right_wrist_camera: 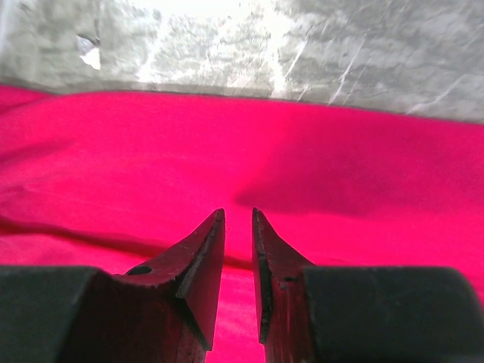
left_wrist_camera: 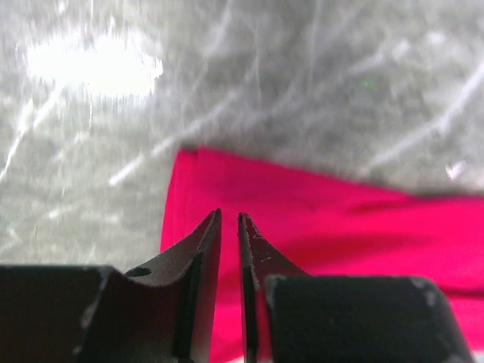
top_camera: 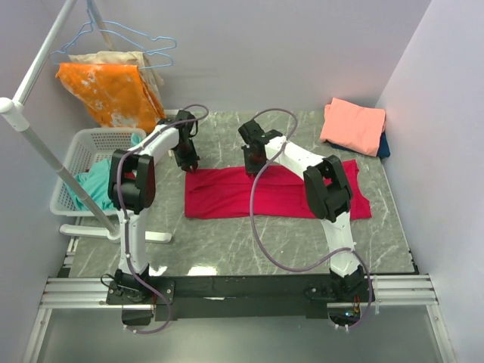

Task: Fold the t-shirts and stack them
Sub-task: Fold the tshirt

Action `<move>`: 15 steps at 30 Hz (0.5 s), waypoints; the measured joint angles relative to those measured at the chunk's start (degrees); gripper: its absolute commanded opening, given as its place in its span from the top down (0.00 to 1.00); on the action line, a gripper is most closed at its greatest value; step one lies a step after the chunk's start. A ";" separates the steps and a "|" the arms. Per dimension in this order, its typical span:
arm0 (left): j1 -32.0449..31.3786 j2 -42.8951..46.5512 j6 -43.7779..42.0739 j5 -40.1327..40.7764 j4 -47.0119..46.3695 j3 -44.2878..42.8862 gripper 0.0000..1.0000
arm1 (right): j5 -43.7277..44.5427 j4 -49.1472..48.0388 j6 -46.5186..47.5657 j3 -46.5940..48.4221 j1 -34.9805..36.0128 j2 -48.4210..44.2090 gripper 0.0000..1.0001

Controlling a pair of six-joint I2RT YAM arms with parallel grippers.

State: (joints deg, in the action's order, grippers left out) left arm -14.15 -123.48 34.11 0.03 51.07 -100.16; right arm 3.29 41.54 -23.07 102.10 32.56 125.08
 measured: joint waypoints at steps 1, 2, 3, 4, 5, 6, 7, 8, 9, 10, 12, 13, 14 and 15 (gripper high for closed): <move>-0.02 -0.85 0.15 0.39 0.11 -0.66 0.79 | -0.15 0.11 0.00 0.00 0.00 0.28 0.73; -0.02 -1.81 0.31 1.01 0.24 -1.33 0.80 | -0.33 0.24 0.02 0.00 -0.09 0.63 0.73; -0.02 -2.51 0.55 1.60 0.26 -1.68 0.80 | -0.48 0.31 0.07 0.00 -0.09 0.94 0.73; -0.02 -3.15 0.74 2.08 0.59 -1.99 0.80 | -0.79 0.50 0.13 0.00 -0.09 1.33 0.73; -0.02 -3.78 1.07 2.62 0.79 -2.23 0.80 | -1.05 0.61 0.17 -0.13 -0.09 1.64 0.73; -0.02 -4.00 1.31 2.91 1.16 -2.69 0.80 | -1.29 0.68 0.17 -0.39 -0.09 1.73 0.74; -0.04 -4.00 1.49 3.34 1.22 -2.80 0.79 | -1.46 0.66 0.17 -1.01 -0.09 1.73 0.75; -0.09 -4.00 1.62 3.74 1.33 -2.89 0.79 | -1.64 0.74 0.15 -1.62 -0.09 1.70 0.75; -0.09 -4.00 1.77 4.09 1.42 -2.91 0.79 | -1.86 0.55 0.15 -2.25 -0.09 1.68 0.75; -0.15 -4.02 1.99 4.39 1.53 -2.91 0.79 | -1.99 0.15 0.15 -2.73 -0.09 1.36 0.76; -0.26 -4.04 2.21 4.92 1.79 -2.97 0.79 | -2.32 -0.76 0.02 -4.22 -0.09 0.59 0.76; -0.31 -4.20 2.38 5.14 1.95 -3.10 0.79 | -2.49 -1.36 -0.07 -5.22 -0.09 0.07 0.76; -0.35 -4.35 2.56 5.35 2.16 -3.34 0.79 | -2.67 -1.95 -0.11 -6.25 -0.09 -0.59 0.76; -0.35 -4.66 2.58 5.46 2.56 -3.85 0.79 | -2.78 -2.23 -0.28 -7.26 -0.09 -1.18 0.76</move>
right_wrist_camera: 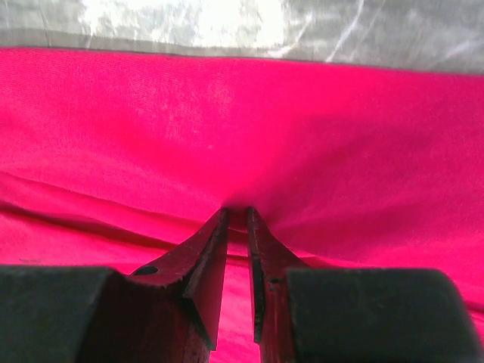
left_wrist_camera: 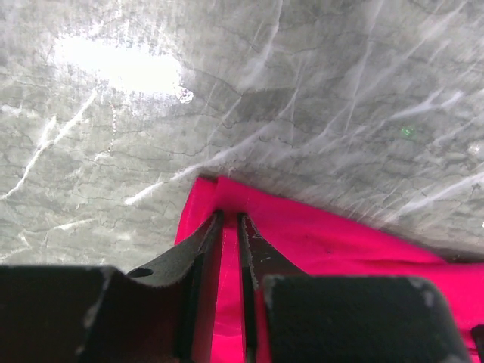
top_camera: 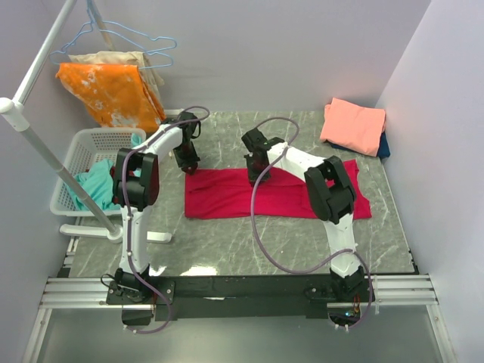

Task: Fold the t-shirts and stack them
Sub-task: Fold the tshirt

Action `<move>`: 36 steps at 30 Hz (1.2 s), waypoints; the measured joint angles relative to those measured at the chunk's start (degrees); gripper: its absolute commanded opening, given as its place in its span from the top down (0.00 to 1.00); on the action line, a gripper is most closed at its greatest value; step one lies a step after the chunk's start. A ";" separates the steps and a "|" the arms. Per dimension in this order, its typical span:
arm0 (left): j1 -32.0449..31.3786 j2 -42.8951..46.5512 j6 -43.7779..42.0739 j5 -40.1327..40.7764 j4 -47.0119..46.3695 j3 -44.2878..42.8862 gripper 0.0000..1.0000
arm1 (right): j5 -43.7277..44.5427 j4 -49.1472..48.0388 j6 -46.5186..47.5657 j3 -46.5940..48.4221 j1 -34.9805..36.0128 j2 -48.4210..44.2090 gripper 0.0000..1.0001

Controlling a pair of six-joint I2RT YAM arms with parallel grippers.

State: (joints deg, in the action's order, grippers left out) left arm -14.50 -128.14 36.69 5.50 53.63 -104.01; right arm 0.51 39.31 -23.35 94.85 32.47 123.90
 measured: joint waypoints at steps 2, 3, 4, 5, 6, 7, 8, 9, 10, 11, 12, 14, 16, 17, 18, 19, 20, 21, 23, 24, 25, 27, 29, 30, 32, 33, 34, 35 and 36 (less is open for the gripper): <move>-0.07 -0.42 0.22 0.35 0.74 -0.76 0.79 | -0.20 -1.11 -0.22 -2.14 0.00 -1.27 0.77; -0.09 -0.59 0.28 0.46 0.92 -1.01 0.79 | -0.35 -1.44 -0.31 -3.06 0.00 -1.81 0.77; -0.11 -0.83 0.44 0.63 1.25 -1.38 0.79 | -0.42 -1.70 -0.44 -3.82 0.00 -2.25 0.78; -0.11 -1.05 0.48 0.74 1.60 -1.75 0.79 | -0.52 -2.12 -0.44 -4.39 0.00 -2.60 0.78; -0.11 -1.16 0.50 0.90 1.84 -2.05 0.79 | -0.59 -2.51 -0.52 -5.07 0.00 -3.02 0.78; -0.11 -1.33 0.57 1.01 1.99 -2.23 0.79 | -0.61 -2.91 -0.63 -5.77 0.00 -3.39 0.78; -0.11 -1.51 0.63 1.18 2.23 -2.54 0.80 | -0.63 -3.32 -0.72 -6.49 0.00 -3.82 0.78; -0.11 -1.84 0.68 1.46 2.60 -3.06 0.79 | -0.68 -3.63 -0.81 -7.13 0.00 -4.20 0.78; -0.11 -2.05 0.72 1.57 2.91 -3.48 0.80 | -0.68 -3.78 -0.83 -7.52 0.00 -4.46 0.78; -0.11 -2.16 0.92 1.79 3.17 -3.74 0.80 | -0.68 -4.09 -0.85 -8.02 0.00 -4.81 0.79; -0.09 -2.25 1.09 2.03 3.30 -3.91 0.80 | -0.70 -4.17 -0.85 -8.26 0.00 -4.94 0.79; -0.04 -2.43 1.55 2.54 3.48 -4.15 0.80 | -0.63 -4.22 -0.83 -8.31 0.00 -4.96 0.80; 0.09 -2.67 1.90 2.91 3.74 -4.61 0.81 | -0.59 -4.24 -0.81 -8.28 -0.04 -4.96 0.82; 0.15 -2.73 1.92 3.02 3.74 -4.70 0.81 | -0.57 -4.28 -0.81 -8.26 -0.04 -4.96 0.82; 0.24 -2.73 1.92 3.17 3.72 -4.76 0.81 | -0.55 -4.22 -0.81 -8.15 -0.04 -4.94 0.82; 0.35 -2.73 1.90 3.28 3.65 -4.76 0.81 | -0.52 -4.11 -0.81 -7.93 -0.04 -4.90 0.82; 0.46 -2.73 1.90 3.37 3.58 -4.76 0.81 | -0.48 -3.85 -0.79 -7.61 -0.04 -4.74 0.83; 0.57 -2.73 1.81 3.39 3.43 -4.76 0.81 | -0.46 -3.69 -0.76 -7.43 -0.04 -4.68 0.83; 0.72 -2.71 1.53 3.39 3.10 -4.76 0.80 | -0.11 -2.25 -0.76 -5.68 -0.04 -3.93 0.82; 0.79 -2.62 1.38 3.39 2.95 -4.76 0.79 | 0.11 -1.62 -0.76 -4.63 -0.04 -3.52 0.81; 0.83 -2.54 1.18 3.43 2.73 -4.76 0.79 | 0.33 -0.98 -0.74 -3.52 -0.04 -3.17 0.81; 1.05 -2.05 0.37 3.50 2.19 -4.74 0.78 | 0.74 0.46 -0.72 -1.14 -0.07 -2.89 0.79; 1.20 -1.11 -0.11 3.45 1.73 -4.70 0.78 | 1.09 1.73 -0.63 1.66 -0.09 -2.86 0.79; 1.27 -0.37 -0.42 3.43 1.64 -4.70 0.78 | 1.22 2.36 -0.57 3.32 -0.09 -2.86 0.78; 1.31 1.33 -0.96 3.43 1.68 -4.59 0.78 | 1.53 3.15 -0.48 6.56 -0.11 -2.86 0.77; 1.29 2.25 -1.16 3.41 1.70 -4.48 0.78 | 1.60 3.45 -0.39 7.76 -0.11 -2.86 0.77; 1.11 3.28 -1.38 3.41 1.51 -4.13 0.78 | 1.73 3.80 -0.26 9.25 -0.11 -2.86 0.76; 0.87 4.57 -1.60 3.28 1.46 -3.50 0.78 | 1.92 3.98 -0.17 10.40 -0.11 -2.86 0.75; 0.59 5.53 -1.75 3.10 1.42 -2.84 0.78 | 2.16 4.20 -0.15 11.37 -0.11 -2.86 0.75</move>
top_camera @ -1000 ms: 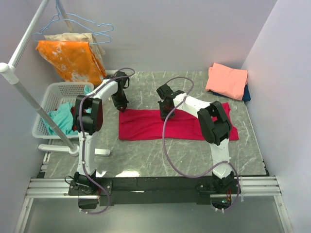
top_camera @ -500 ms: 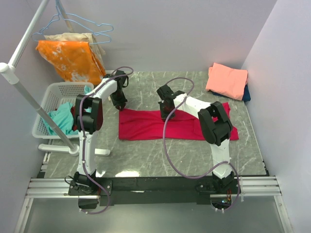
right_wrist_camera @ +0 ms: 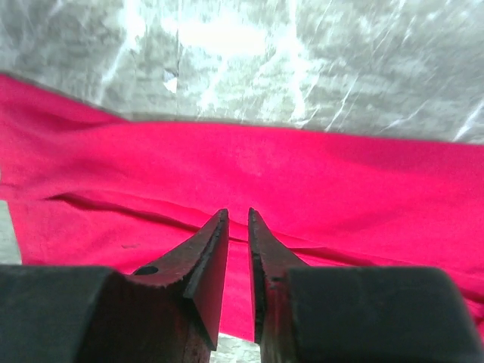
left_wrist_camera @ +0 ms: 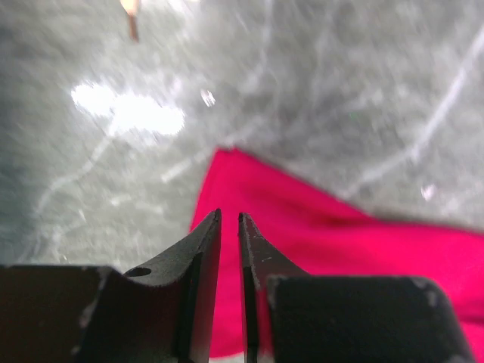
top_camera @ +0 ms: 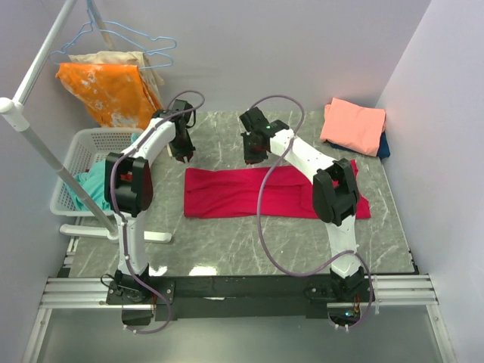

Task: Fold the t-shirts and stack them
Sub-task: Fold the tshirt

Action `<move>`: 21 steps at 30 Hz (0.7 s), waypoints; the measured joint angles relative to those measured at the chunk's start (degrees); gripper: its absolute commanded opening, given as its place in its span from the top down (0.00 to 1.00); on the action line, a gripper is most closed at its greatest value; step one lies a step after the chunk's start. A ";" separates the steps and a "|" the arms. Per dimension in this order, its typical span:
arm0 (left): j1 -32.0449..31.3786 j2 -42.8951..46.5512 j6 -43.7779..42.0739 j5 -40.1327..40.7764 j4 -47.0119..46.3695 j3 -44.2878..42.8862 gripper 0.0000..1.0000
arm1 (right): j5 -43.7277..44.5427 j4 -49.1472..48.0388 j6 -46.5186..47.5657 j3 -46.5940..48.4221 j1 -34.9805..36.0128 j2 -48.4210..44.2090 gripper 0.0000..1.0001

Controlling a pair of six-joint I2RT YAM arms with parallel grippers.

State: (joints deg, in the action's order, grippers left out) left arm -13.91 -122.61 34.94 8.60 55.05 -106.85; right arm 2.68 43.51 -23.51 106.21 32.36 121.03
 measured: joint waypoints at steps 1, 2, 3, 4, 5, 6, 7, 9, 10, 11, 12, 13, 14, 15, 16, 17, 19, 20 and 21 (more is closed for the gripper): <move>-0.35 0.94 -0.09 -0.35 -0.24 0.85 0.78 | 0.24 0.28 0.02 0.72 -0.02 0.07 0.75; -0.76 1.79 -0.28 -1.11 -0.44 1.86 0.78 | 0.52 0.59 0.02 1.33 -0.07 0.15 0.74; -1.25 2.47 -0.42 -2.12 -0.63 2.91 0.78 | 0.72 0.90 -0.02 1.79 -0.15 0.31 0.74; -1.73 2.84 -0.46 -2.99 -1.05 3.96 0.78 | 0.70 1.07 -0.02 2.05 -0.33 0.57 0.74; -2.12 3.02 -0.50 -3.74 -1.25 4.70 0.78 | 0.68 1.31 -0.07 2.38 -0.50 0.90 0.73; -2.54 3.02 -0.55 -4.46 -1.55 5.57 0.78 | 0.57 1.36 -0.13 2.62 -0.83 1.36 0.73; -2.99 3.02 -0.66 -4.98 -1.86 6.43 0.78 | 0.28 1.38 -0.26 2.67 -1.22 1.90 0.73; -3.80 2.97 -0.74 -5.92 -2.03 7.91 0.79 | -0.15 1.75 -0.35 2.67 -2.05 2.91 0.71; -4.22 2.95 -0.72 -6.08 -2.03 8.33 0.79 | -0.37 1.92 -0.46 2.67 -2.38 3.43 0.71; -4.52 2.95 -0.72 -6.25 -2.16 8.55 0.79 | -0.52 1.99 -0.50 2.67 -2.60 3.93 0.71; -4.81 2.91 -0.70 -6.27 -2.21 8.59 0.79 | -0.61 2.08 -0.52 2.67 -2.82 4.31 0.71; -5.07 2.86 -0.68 -6.21 -2.32 8.59 0.79 | -0.70 2.21 -0.55 2.67 -3.06 4.85 0.71; -5.33 2.78 -0.68 -6.14 -2.40 8.59 0.79 | -0.76 2.40 -0.66 2.64 -3.19 5.29 0.71; -5.49 2.73 -0.66 -5.99 -2.49 8.68 0.79 | -0.81 2.60 -0.70 2.64 -3.23 5.68 0.71; -5.66 2.73 -0.66 -5.60 -2.62 8.96 0.78 | -0.85 2.69 -0.70 2.58 -3.21 5.90 0.72; -5.77 2.73 -0.61 -5.20 -2.64 9.29 0.78 | -0.98 2.62 -0.70 2.16 -3.21 5.99 0.72; -5.95 2.73 -0.33 -4.00 -2.64 10.32 0.78 | -1.36 2.78 -0.87 1.29 -3.21 5.99 0.73; -5.97 2.71 -0.22 -3.52 -2.58 10.84 0.78 | -1.66 2.73 -0.92 0.92 -3.21 5.99 0.73; -5.99 2.69 -0.22 -3.17 -2.49 11.19 0.78 | -1.90 2.71 -0.96 0.42 -3.21 5.99 0.73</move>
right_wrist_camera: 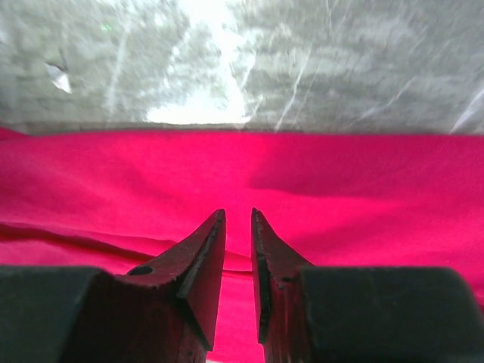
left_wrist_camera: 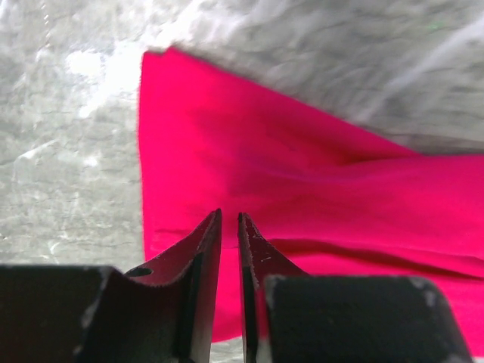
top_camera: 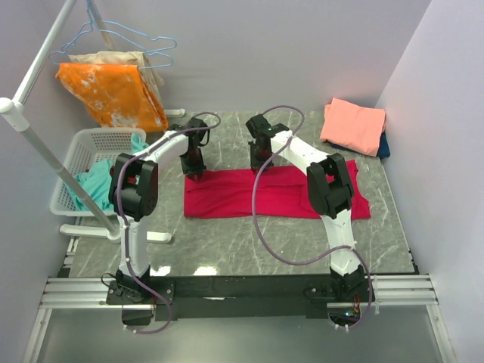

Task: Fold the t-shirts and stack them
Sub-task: Fold the tshirt

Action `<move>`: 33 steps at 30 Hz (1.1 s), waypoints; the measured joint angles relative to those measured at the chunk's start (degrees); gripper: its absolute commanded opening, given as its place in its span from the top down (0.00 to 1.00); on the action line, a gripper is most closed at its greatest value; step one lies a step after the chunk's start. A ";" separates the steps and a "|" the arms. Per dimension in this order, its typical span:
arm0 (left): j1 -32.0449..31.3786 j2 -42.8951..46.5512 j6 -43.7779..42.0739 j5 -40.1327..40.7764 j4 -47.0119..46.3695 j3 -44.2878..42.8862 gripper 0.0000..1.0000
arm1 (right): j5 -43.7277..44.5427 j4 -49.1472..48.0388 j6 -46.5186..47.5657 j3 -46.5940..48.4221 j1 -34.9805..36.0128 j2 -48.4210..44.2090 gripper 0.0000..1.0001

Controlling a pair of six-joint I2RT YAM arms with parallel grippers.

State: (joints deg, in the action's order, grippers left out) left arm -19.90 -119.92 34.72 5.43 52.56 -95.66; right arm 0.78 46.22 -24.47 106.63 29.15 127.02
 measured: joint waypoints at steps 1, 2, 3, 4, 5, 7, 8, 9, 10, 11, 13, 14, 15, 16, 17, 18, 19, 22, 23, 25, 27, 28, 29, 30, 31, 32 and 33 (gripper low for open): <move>-0.09 -0.02 0.02 0.42 0.00 0.52 0.78 | -0.11 0.07 -0.13 -0.35 0.00 0.00 0.73; -0.09 -0.09 0.02 0.72 0.00 1.05 0.79 | -0.24 -0.04 -0.20 -0.87 0.00 0.00 0.73; -0.09 -0.20 0.02 0.96 0.02 1.46 0.79 | -0.24 -0.04 -0.22 -1.22 0.00 0.00 0.73; -0.09 -0.44 0.04 1.38 0.04 1.97 0.79 | -0.33 -0.07 -0.35 -1.57 0.00 0.00 0.73; -0.11 -0.72 0.11 1.68 -0.07 2.43 0.79 | -0.37 -0.09 -0.42 -1.84 0.00 0.02 0.73; -0.17 -1.20 0.50 2.10 -0.11 3.78 0.78 | -0.42 -0.09 -0.63 -2.01 0.00 0.11 0.73; -0.17 -1.14 0.63 2.32 -0.28 4.00 0.78 | -0.42 -0.15 -0.76 -2.01 0.00 0.13 0.73; -0.26 -1.07 0.90 2.58 -0.55 4.28 0.78 | -0.42 -0.15 -0.83 -2.01 -0.02 0.17 0.73; -0.33 -0.98 1.03 2.80 -0.68 4.48 0.79 | -0.42 -0.24 -0.98 -2.03 -0.04 0.22 0.73; -0.39 -0.96 1.18 3.02 -0.79 4.59 0.79 | -0.42 -0.31 -1.07 -2.05 -0.04 0.31 0.73; -0.46 -0.76 1.75 3.58 -1.07 4.98 0.79 | -0.42 -0.37 -1.27 -2.19 -0.07 0.42 0.73; -0.52 -0.63 2.01 3.93 -1.25 5.25 0.79 | -0.42 -0.42 -1.36 -2.38 -0.07 0.48 0.74; -0.57 -0.50 2.43 4.26 -1.36 5.44 0.78 | -0.42 -0.37 -1.44 -2.54 -0.07 0.52 0.75; -0.63 -0.35 2.67 4.55 -1.46 5.66 0.78 | -0.50 -0.35 -1.57 -2.69 -0.13 0.61 0.76; -0.72 -0.13 3.02 4.83 -1.60 5.99 0.78 | -0.79 -0.24 -1.70 -2.73 -0.22 0.87 0.77; -0.76 0.15 3.45 5.16 -1.92 6.45 0.78 | -0.92 -0.17 -1.88 -2.73 -0.26 1.18 0.78; -0.76 0.42 3.72 5.40 -2.03 6.75 0.78 | -1.11 0.00 -2.12 -2.71 -0.28 1.64 0.78; -0.66 1.33 4.39 6.16 -2.47 8.20 0.78 | -1.75 0.33 -3.04 -2.45 -0.59 2.25 0.78; -0.57 1.60 4.59 6.36 -2.47 8.59 0.78 | -1.95 0.39 -3.26 -2.45 -0.74 2.27 0.79; -0.28 1.92 5.01 6.49 -2.38 9.03 0.78 | -2.14 0.46 -3.78 -2.45 -0.90 2.27 0.79; 0.09 1.97 5.18 6.45 -2.16 9.14 0.78 | -2.16 0.55 -4.28 -2.45 -1.01 2.27 0.79; 0.33 2.03 5.22 6.45 -2.10 9.20 0.78 | -2.23 0.57 -4.48 -2.45 -1.07 2.27 0.80; 0.57 2.05 5.22 6.43 -2.03 9.25 0.78 | -2.38 0.57 -4.59 -2.49 -1.18 2.27 0.80; 0.83 2.14 5.22 6.43 -2.01 9.35 0.78 | -2.49 0.57 -4.74 -2.51 -1.29 2.27 0.80; 1.16 2.25 5.25 6.38 -2.01 9.55 0.78 | -2.64 0.57 -4.96 -2.54 -1.40 2.27 0.80; 1.44 2.36 5.25 6.32 -2.03 9.70 0.78 | -2.82 0.55 -5.14 -2.60 -1.46 2.27 0.80; 1.81 2.47 5.25 6.14 -2.08 9.84 0.78 | -2.97 0.52 -5.31 -2.67 -1.55 2.27 0.81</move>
State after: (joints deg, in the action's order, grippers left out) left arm -18.09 -117.45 39.97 11.57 50.48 -85.82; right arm -2.20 46.74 -29.78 103.96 27.59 129.29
